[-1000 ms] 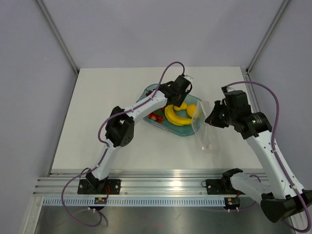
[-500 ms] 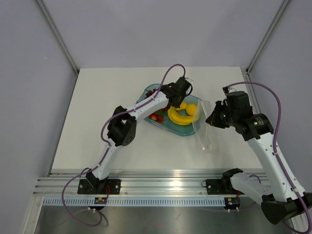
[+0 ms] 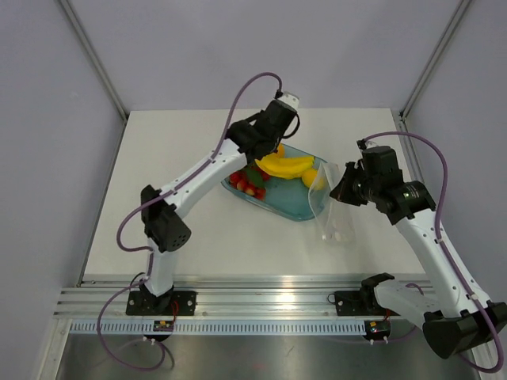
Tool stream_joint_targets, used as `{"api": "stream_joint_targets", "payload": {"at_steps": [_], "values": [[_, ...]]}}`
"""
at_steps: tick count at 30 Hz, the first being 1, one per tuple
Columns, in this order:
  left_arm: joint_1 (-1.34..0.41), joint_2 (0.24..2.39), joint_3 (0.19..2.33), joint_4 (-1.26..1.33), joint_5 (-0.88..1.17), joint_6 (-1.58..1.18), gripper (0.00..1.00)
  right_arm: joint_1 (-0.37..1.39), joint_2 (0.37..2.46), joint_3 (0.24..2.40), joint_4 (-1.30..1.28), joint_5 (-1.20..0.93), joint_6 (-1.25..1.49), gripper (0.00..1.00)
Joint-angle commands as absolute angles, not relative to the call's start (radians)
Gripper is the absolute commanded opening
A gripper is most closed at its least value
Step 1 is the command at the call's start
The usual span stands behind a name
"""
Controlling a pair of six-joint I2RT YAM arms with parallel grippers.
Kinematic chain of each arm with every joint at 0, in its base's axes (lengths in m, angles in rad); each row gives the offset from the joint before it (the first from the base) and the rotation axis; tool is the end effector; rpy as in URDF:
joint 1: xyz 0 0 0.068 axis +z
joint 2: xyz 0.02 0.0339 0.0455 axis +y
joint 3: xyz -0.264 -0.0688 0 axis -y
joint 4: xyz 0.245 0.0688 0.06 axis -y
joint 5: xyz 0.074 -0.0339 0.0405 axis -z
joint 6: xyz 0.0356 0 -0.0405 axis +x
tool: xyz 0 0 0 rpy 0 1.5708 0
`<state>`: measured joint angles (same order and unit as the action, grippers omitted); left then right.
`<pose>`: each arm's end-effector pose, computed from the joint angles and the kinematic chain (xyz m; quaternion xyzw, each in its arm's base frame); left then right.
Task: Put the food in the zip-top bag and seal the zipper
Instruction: Pick up the fake fruit from the bin, then place the fake fruit in the zipper food storage bag.
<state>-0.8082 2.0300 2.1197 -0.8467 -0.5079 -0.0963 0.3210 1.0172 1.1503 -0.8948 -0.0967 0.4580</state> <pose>0.3248 -0.3149 0.3597 0.2166 0.8678 0.0401 0.4454 0.1842 0.0649 0.3545 0.0439 0.9174 0.1904 0.3468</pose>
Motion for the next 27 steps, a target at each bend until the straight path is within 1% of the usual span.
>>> {"api": "stream_joint_targets", "payload": {"at_steps": [1, 6, 10, 12, 21, 27], "values": [[-0.824, 1.872, 2.167, -0.868, -0.675, -0.055, 0.0, 0.327, 1.049, 1.14, -0.816, -0.117, 0.488, 0.0], [-0.897, 1.821, 2.196, -0.874, -0.799, 0.047, 0.0, 0.327, 1.107, 1.144, -0.752, -0.138, 0.525, 0.0], [-0.968, 1.865, 2.247, -0.919, -0.914, 0.12, 0.0, 0.325, 1.144, 1.149, -0.71, -0.152, 0.538, 0.0], [-0.991, 1.875, 2.209, -0.884, -0.942, 0.146, 0.0, 0.325, 1.16, 1.152, -0.692, -0.17, 0.545, 0.0], [-1.019, 1.913, 2.16, -0.868, -0.948, 0.172, 0.0, 0.327, 1.167, 1.158, -0.663, -0.201, 0.563, 0.0], [-1.026, 1.916, 2.148, -0.893, -0.865, 0.184, 0.0, 0.327, 1.187, 1.178, -0.635, -0.232, 0.571, 0.0]]}}
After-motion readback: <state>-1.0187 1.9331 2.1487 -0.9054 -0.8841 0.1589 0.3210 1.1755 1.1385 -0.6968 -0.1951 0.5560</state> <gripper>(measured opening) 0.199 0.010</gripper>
